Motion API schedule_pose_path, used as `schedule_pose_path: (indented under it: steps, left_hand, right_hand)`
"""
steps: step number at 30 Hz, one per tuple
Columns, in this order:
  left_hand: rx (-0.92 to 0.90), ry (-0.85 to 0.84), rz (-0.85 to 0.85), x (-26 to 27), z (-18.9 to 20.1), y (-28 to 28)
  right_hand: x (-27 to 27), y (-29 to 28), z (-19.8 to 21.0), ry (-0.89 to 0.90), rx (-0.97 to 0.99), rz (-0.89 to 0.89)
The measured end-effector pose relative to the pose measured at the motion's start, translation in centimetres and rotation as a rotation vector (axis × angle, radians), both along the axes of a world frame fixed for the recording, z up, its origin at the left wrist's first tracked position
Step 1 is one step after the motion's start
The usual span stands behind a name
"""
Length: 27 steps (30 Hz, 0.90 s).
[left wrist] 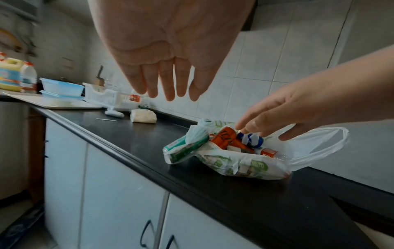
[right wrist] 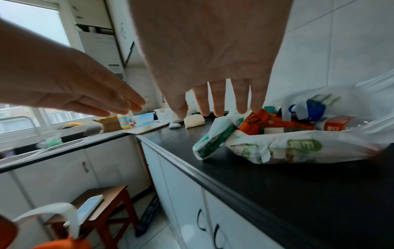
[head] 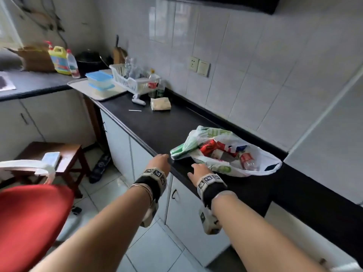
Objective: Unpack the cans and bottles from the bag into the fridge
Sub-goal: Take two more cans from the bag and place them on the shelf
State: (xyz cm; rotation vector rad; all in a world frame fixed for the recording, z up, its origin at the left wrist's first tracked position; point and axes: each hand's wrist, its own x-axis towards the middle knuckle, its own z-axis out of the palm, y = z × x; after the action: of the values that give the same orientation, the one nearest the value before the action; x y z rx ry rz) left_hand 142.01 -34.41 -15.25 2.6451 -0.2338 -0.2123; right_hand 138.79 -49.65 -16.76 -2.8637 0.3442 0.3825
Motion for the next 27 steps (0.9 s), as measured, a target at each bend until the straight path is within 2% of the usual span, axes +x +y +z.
schedule_pose_path:
  steps: [7,13,16,19,27]
  left_hand:
    - [-0.007,0.07,-0.128,8.2,-2.1,-5.7]
    - [0.026,0.142,-0.173,15.1,-3.8,-10.6]
    - [0.016,0.177,-0.167,17.8,-4.7,-12.9]
    - [0.047,0.228,-0.167,20.0,-6.0,-14.5]
    - [0.097,0.28,-0.248,22.7,-8.2,-16.8]
  right_hand:
    - [7.1,-5.8,-1.7,-0.001,-0.007,-0.143]
    - [14.3,-10.0,-3.4,-0.036,0.056,-0.144]
    - [17.1,-12.1,-4.0,-0.131,0.016,-0.128]
    - [18.8,-14.0,-4.4,-0.215,-0.016,-0.153]
    - [19.7,-16.7,-5.4,-0.161,0.06,-0.34]
